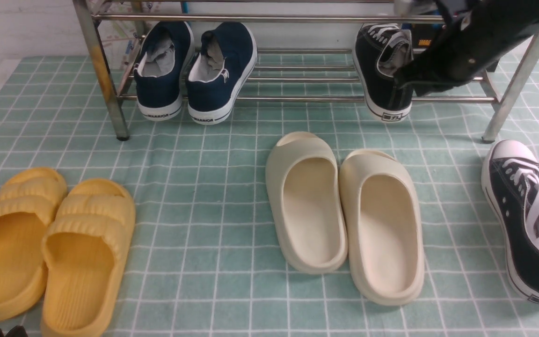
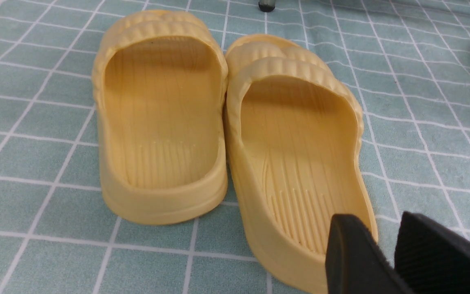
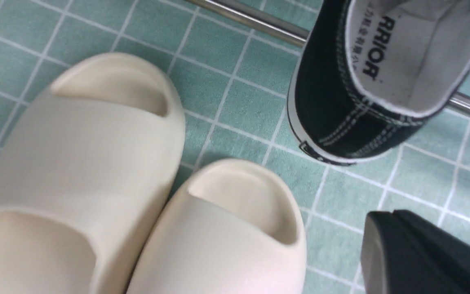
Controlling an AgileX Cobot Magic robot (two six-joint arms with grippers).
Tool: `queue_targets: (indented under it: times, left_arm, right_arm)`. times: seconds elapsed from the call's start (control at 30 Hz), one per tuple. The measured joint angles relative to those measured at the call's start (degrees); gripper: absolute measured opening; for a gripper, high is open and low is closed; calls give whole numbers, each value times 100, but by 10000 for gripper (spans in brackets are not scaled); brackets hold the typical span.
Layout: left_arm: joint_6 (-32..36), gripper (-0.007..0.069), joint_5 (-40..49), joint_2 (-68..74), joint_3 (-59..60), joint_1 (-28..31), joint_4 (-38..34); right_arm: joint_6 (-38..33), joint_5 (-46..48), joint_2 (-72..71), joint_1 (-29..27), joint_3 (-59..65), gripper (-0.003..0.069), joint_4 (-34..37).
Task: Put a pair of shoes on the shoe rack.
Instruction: Use the right arm to put a shoe into the shoe rack, then use the right arm to grab the shoe closest to it
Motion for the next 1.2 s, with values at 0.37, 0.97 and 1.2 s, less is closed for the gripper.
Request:
queue_targets:
  times: [0.37,0.97,1.2]
  left_arm:
    - [1,190,0,0,0,0,0]
    - [1,208,0,0,0,0,0]
    - [1,218,0,0,0,0,0]
  right_arm:
    - [477,1974,-1186,-5,809,465,-658]
    - [2231,282,-1747,-119,4218,477,-1644]
    - [2431,67,-1585,-119,4237,387,-1721]
